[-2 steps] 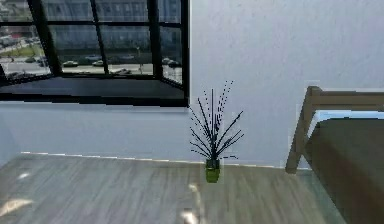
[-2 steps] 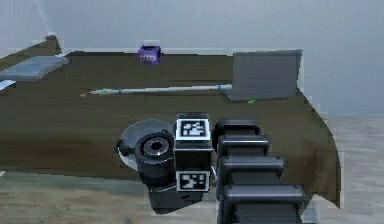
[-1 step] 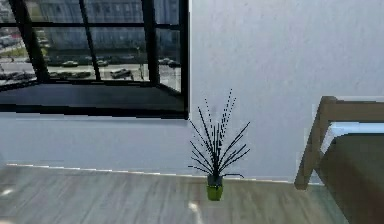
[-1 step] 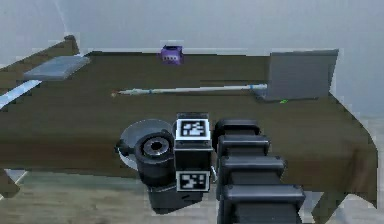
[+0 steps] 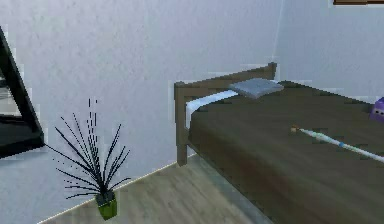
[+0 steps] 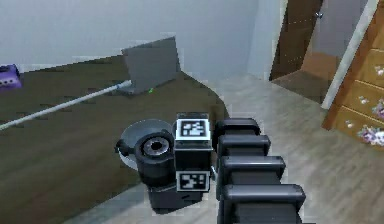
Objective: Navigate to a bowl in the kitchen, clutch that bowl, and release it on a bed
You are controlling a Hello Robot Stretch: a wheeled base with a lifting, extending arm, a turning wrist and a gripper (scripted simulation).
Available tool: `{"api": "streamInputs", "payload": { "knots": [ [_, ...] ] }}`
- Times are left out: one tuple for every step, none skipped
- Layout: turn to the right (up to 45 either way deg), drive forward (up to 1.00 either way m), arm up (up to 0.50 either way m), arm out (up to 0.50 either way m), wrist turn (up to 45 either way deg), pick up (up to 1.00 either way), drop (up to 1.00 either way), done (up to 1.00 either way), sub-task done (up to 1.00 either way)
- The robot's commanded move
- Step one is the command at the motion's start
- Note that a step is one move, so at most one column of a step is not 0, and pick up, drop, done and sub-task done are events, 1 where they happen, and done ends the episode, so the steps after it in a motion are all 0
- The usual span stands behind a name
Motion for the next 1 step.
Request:
{"api": "streamInputs", "payload": {
  "knots": [
    [0.0,0.35,0.00,0.00,0.0,0.00,0.00,0.00,0.00]
  ]
}}
